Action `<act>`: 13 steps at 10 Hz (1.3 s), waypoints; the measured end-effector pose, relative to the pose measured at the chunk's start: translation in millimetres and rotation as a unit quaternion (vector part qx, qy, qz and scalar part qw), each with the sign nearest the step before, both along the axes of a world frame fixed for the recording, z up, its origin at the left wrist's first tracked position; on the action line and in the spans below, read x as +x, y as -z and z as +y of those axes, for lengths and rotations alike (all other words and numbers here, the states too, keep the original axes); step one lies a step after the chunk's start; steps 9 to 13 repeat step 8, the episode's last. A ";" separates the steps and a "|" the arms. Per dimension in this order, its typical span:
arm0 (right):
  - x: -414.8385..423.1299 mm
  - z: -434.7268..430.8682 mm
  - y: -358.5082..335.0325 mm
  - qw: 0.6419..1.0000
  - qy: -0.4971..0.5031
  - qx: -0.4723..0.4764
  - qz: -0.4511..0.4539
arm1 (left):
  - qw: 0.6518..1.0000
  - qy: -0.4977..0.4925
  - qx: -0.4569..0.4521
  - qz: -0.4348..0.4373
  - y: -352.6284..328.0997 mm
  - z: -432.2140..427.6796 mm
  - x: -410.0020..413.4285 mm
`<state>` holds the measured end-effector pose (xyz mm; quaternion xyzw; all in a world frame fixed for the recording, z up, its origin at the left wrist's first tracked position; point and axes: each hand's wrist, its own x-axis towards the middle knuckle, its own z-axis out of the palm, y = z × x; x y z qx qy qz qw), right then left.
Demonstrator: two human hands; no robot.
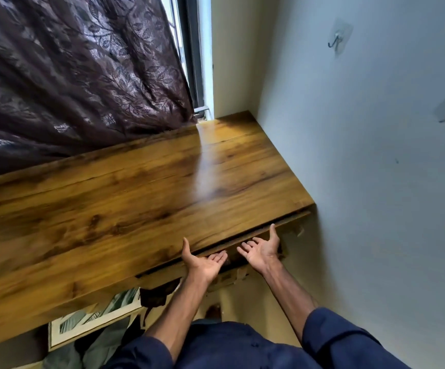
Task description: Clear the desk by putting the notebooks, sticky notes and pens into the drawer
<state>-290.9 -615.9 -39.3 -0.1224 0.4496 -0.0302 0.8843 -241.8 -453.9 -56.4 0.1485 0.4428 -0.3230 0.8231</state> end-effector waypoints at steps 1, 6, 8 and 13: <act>24.6 -0.5 0.0 1.000 0.002 -0.001 0.000 | 1.000 -0.014 0.018 -0.006 -0.9 -3.3 23.3; 22.7 -16.2 -17.9 0.977 -0.145 -0.145 0.056 | 0.981 0.104 0.138 -0.089 -29.9 -17.8 8.1; 55.5 -1.5 -72.1 0.913 -0.266 -0.306 0.043 | 0.949 0.151 0.212 -0.177 -67.1 -25.1 -0.5; 55.5 -1.5 -72.1 0.913 -0.266 -0.306 0.043 | 0.949 0.151 0.212 -0.177 -67.1 -25.1 -0.5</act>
